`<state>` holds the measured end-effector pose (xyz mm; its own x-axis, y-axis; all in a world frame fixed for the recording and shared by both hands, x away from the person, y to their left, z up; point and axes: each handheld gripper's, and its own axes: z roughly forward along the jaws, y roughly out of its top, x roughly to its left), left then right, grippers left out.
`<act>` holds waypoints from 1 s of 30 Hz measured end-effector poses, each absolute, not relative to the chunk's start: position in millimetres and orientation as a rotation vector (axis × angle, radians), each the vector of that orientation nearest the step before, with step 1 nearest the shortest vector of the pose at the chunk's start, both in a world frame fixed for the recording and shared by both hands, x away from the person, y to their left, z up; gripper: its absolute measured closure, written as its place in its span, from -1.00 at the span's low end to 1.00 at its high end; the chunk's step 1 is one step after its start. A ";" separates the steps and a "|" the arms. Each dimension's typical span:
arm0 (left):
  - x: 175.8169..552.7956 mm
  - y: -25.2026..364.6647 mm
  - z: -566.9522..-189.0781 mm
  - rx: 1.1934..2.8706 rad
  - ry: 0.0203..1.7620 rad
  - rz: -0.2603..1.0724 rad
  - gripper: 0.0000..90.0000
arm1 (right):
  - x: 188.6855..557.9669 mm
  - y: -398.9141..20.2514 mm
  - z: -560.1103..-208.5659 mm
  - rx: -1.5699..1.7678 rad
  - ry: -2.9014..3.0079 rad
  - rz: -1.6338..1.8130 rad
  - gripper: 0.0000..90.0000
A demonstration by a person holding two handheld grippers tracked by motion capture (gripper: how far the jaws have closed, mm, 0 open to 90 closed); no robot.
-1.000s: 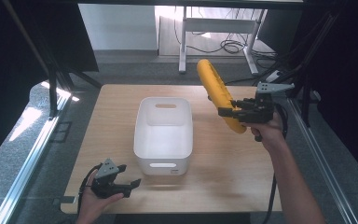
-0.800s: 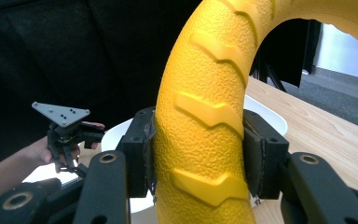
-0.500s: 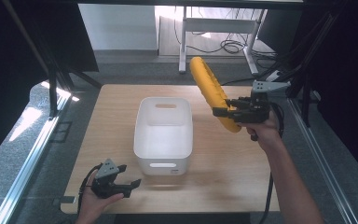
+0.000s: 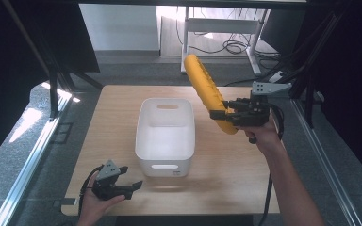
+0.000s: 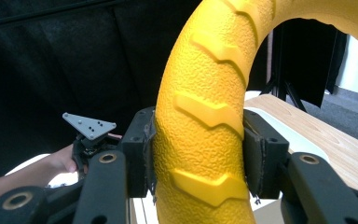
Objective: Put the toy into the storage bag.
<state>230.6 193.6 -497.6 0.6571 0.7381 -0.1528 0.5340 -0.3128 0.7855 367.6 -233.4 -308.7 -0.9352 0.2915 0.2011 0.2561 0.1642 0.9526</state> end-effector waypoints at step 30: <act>231.1 192.3 -498.7 2.001 0.999 0.290 -0.58 | 356.0 -211.6 -301.7 0.464 2.383 1.985 0.16</act>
